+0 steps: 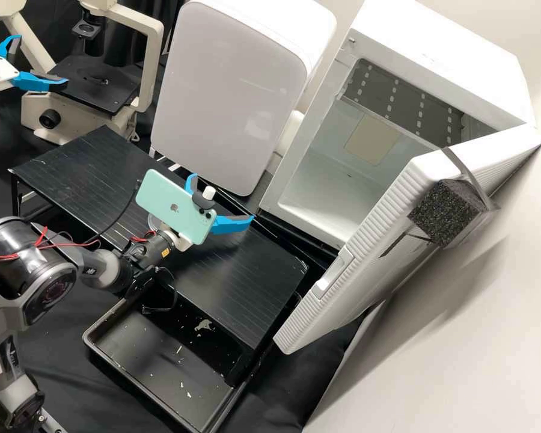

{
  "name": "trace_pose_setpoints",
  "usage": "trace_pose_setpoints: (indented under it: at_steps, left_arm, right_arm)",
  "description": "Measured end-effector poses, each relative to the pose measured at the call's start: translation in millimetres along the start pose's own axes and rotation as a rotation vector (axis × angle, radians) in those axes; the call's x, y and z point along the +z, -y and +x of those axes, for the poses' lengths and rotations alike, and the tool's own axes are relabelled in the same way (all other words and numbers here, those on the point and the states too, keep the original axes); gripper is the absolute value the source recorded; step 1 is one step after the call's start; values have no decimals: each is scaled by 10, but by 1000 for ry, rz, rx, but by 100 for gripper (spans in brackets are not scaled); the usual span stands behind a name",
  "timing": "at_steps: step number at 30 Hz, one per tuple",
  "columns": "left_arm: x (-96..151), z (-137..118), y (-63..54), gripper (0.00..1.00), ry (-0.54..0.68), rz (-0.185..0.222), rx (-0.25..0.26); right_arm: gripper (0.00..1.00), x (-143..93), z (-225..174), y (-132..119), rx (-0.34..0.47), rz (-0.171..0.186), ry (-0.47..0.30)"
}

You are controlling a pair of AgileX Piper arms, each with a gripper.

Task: Place the petri dish in the incubator

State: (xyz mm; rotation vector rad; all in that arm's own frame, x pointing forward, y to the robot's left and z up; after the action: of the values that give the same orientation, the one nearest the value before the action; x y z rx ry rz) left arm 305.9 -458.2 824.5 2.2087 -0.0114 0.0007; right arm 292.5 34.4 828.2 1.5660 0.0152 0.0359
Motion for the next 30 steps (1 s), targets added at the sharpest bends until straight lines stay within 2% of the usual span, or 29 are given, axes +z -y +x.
trace_pose_setpoints:
  at_steps: [11,13,26,30]
  left_arm:
    - [0,0,0,100,0,0,0]
    - [0,0,0,100,0,0,0]
    - [0,0,0,100,0,0,0]
    - [0,0,0,100,0,0,0]
  right_arm:
    - [100,-34,-603,-25,58,34,-126]
    - [100,-47,-697,-5,51,28,-144]
    - [100,4,-911,278,-74,39,-122]
    - [100,7,-899,372,-120,12,-122]
